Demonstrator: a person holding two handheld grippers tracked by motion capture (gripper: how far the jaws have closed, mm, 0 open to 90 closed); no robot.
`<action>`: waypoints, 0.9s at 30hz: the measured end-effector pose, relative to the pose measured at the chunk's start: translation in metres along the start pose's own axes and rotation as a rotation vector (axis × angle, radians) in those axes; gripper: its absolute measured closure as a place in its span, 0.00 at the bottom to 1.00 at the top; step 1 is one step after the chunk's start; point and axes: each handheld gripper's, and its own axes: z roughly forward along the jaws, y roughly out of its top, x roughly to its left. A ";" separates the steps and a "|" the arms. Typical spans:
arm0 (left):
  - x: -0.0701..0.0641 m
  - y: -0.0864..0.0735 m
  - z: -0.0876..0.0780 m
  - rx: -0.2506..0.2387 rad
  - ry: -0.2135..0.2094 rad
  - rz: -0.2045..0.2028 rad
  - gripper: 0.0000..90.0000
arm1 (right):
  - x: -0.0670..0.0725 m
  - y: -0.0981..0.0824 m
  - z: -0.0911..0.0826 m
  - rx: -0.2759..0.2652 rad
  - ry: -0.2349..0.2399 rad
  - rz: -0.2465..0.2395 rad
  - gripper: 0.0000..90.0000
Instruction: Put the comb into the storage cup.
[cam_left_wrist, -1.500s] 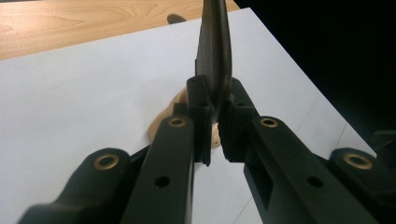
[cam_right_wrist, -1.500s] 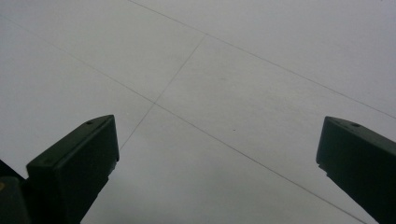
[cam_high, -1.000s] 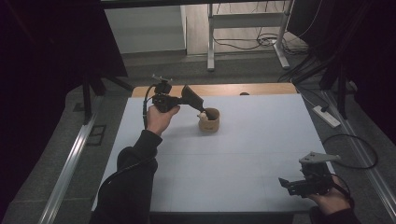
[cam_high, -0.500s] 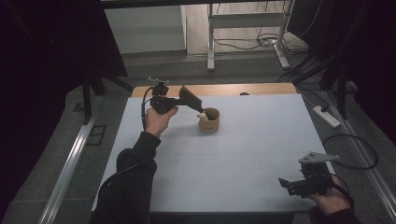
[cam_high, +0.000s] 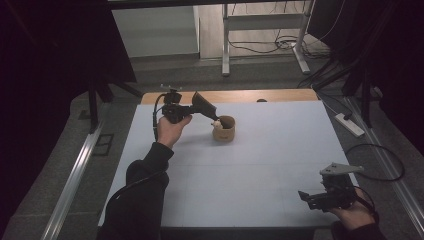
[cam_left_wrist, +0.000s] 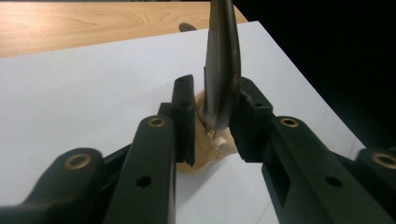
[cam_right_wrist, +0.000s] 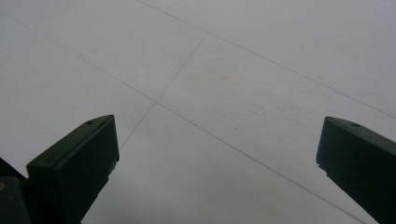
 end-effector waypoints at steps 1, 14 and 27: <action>0.000 0.000 0.000 -0.003 0.007 0.006 0.77 | 0.000 0.000 0.000 0.000 0.000 -0.001 0.00; -0.006 0.001 -0.004 -0.033 0.100 0.111 0.47 | 0.000 0.000 0.000 -0.001 0.000 -0.001 0.00; -0.013 0.000 0.000 -0.054 0.197 0.232 0.15 | 0.000 0.000 0.000 0.000 0.001 -0.001 0.00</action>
